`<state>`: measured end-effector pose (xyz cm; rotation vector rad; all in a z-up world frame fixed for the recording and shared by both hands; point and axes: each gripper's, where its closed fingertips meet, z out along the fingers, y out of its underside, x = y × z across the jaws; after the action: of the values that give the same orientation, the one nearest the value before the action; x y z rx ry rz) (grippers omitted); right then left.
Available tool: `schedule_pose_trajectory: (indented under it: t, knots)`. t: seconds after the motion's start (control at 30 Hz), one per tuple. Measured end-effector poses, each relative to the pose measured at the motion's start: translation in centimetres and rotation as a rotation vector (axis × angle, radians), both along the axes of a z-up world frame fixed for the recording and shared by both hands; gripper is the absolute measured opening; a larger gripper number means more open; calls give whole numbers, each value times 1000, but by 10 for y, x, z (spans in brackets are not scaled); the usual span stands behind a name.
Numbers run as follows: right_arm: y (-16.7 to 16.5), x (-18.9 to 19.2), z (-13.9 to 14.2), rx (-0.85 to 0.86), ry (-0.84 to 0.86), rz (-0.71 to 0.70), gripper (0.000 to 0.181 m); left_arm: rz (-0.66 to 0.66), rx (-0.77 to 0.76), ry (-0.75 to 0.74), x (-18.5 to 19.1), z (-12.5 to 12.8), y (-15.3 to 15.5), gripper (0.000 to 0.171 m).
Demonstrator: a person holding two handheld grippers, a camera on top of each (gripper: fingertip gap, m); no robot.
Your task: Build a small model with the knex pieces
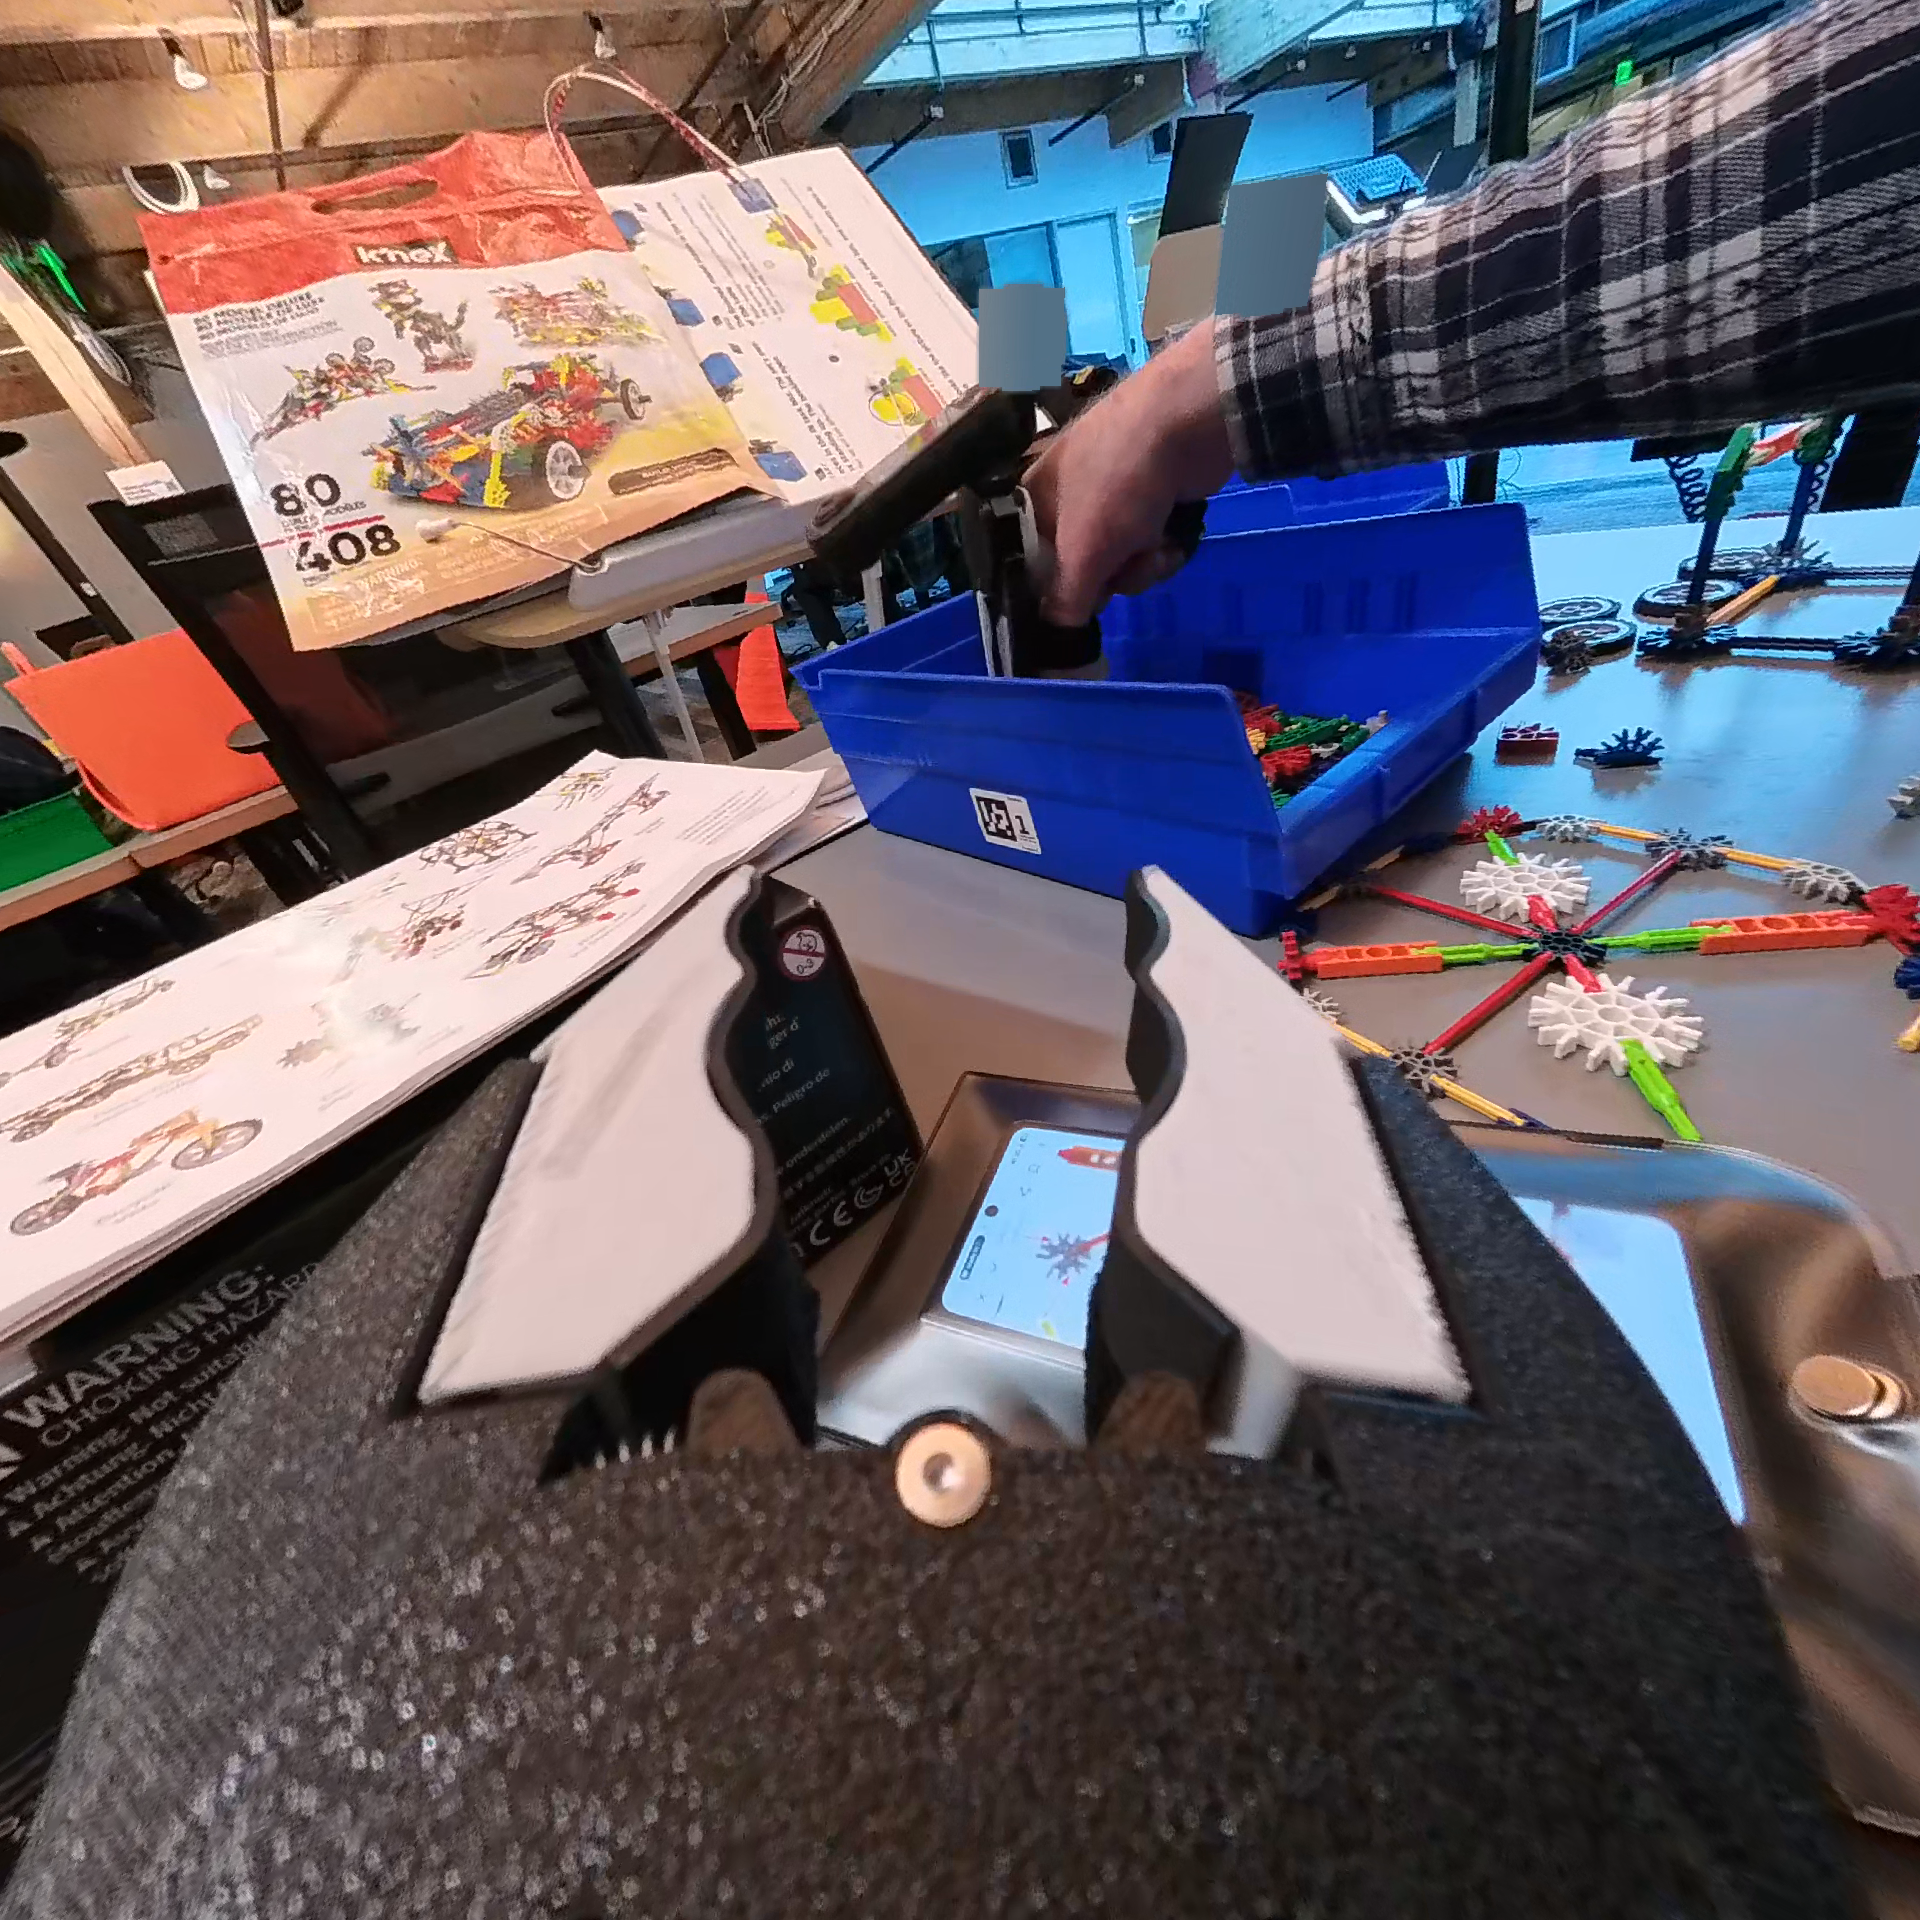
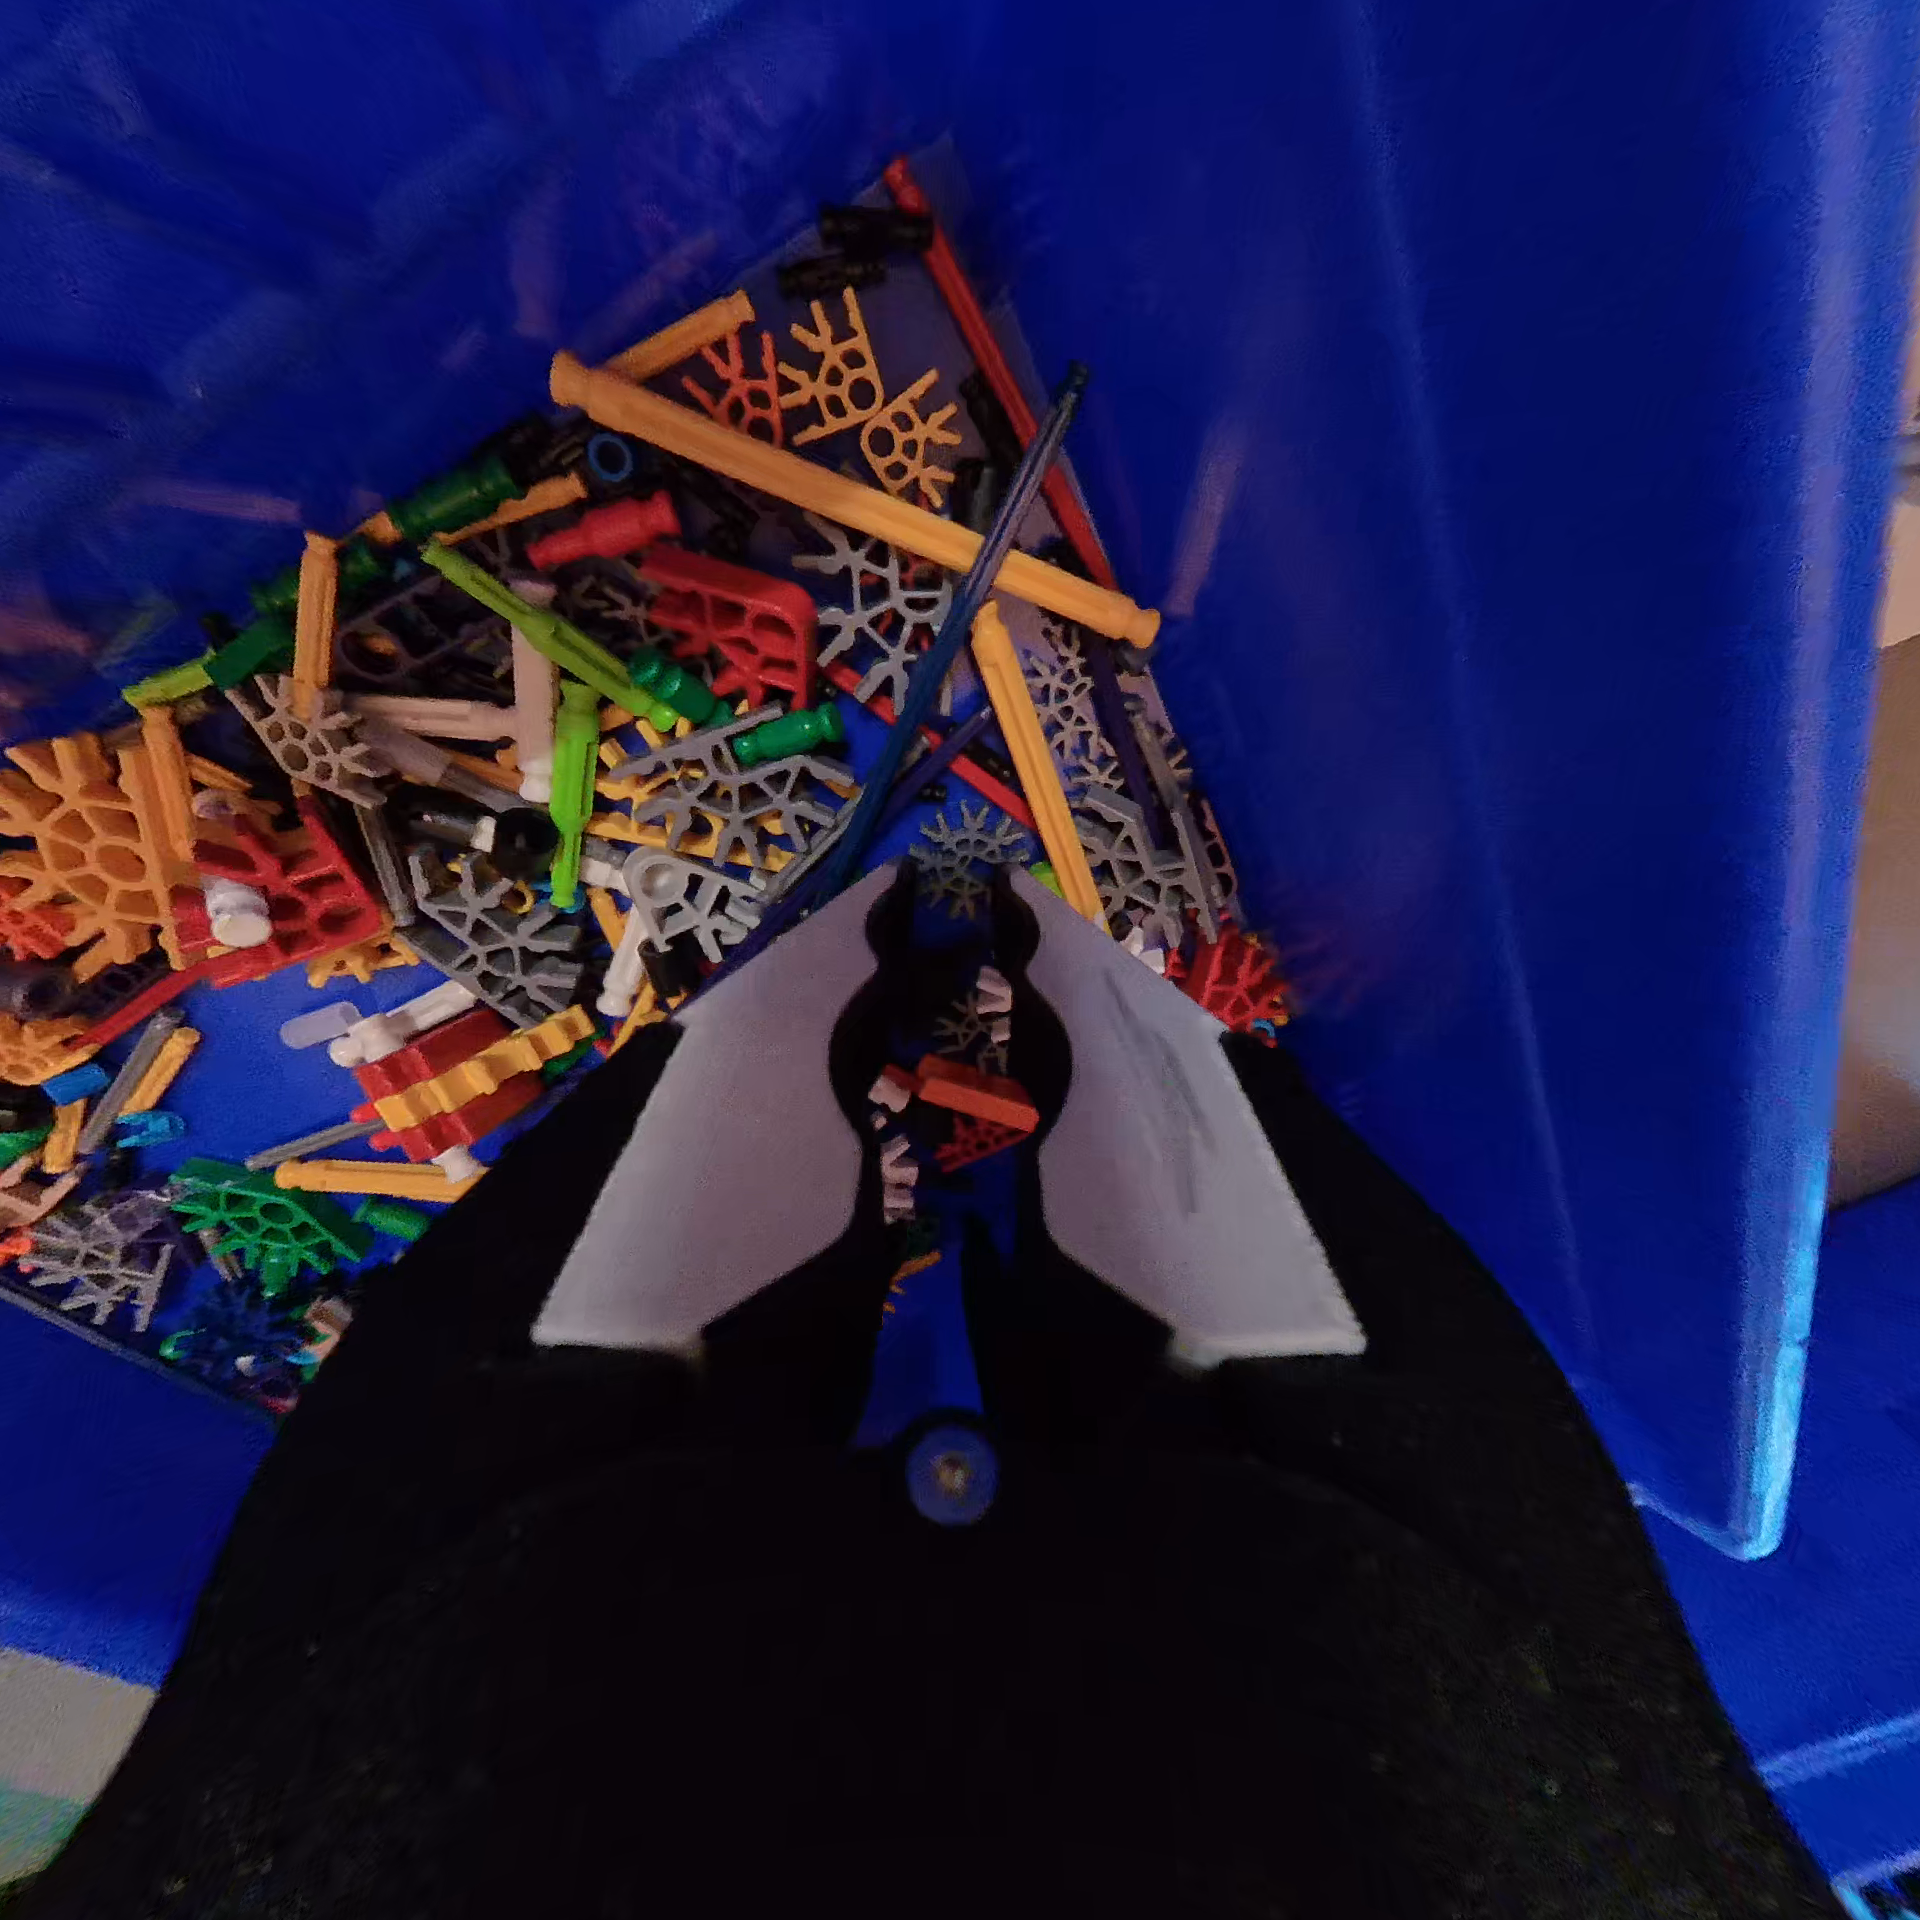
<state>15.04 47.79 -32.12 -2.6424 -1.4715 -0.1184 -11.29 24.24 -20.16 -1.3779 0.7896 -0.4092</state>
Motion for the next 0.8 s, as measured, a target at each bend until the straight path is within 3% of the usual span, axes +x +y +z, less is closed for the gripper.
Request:
schedule_pose_trajectory:
  t: [0.2, 0.27, 0.43, 0.8]
  knots:
    - [-8, 4, 3, -19, -21, 16, 9, 2, 8, -2, 2, 1, 1, 67]
    - [-8, 7, 3, -22, -22, 1, 21, 1, 7, -1, 3, 1, 2, 67]
    - [-4, 6, 0, -12, -23, 15, 23, 1, 2, 2, 6, 0, 3, 68]
    - [1, 9, -1, 56, -64, 11, 16, 18, 17, -18, 5, 5, 5, 67]
